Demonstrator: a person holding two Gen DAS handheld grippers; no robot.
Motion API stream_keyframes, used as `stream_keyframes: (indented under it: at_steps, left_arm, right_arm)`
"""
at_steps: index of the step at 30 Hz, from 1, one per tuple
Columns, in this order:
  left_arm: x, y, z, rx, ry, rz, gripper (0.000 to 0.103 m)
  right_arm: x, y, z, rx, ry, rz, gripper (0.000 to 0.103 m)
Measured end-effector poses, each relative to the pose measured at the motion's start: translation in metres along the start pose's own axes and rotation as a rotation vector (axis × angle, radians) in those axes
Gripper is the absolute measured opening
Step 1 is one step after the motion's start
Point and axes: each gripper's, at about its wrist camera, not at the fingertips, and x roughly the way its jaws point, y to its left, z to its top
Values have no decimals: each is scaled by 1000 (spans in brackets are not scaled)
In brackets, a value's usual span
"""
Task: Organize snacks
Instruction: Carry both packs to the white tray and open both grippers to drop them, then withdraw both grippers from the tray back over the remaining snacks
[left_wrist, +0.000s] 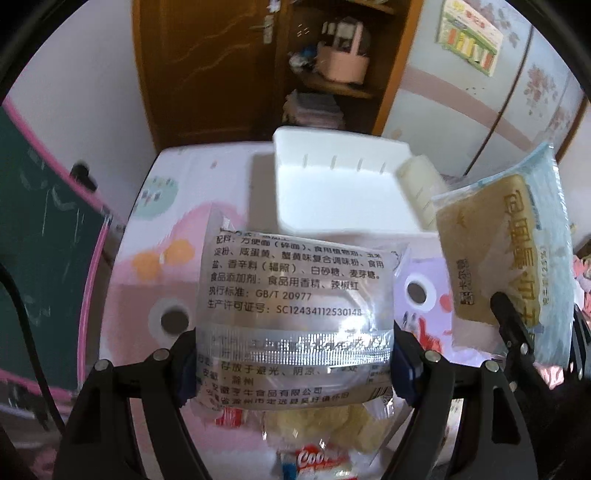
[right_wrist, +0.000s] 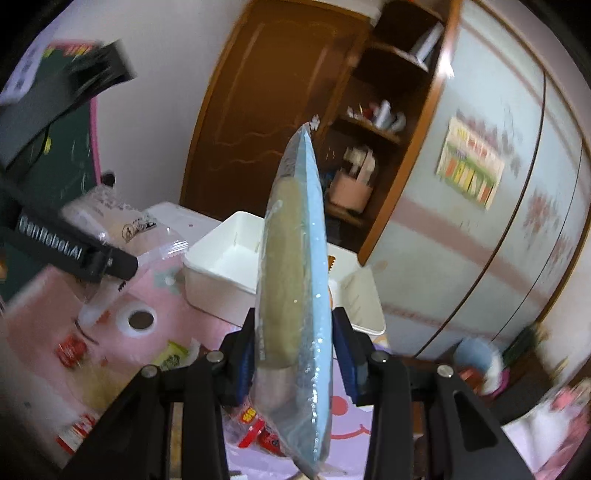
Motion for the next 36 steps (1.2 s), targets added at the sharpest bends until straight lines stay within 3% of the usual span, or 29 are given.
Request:
stream_keyframes:
  at_steps: [5,13,19,23,28,36]
  left_arm:
    - [-12,-22,47,53,-82,-7,80]
    - [-11,-38,125,54,-195,10,80]
    - [23,-36,162,12,-178,18,80]
    - [58,-37,170,9,-124,56,85]
    - [98,-26,172,-24,-59,60,98]
    - [98,-10,167,-65,-72,90,102]
  right_arm:
    - [30,-70,37,241,86,175,38]
    - [68,-128,106,378,64,185,39]
    - [111,-129,132,414,89,192,39]
    - [152,-124,132,448,163,210,40]
    - [198,-123,120,478,260,225,42]
    - [202,-129,110,496,288,255,44]
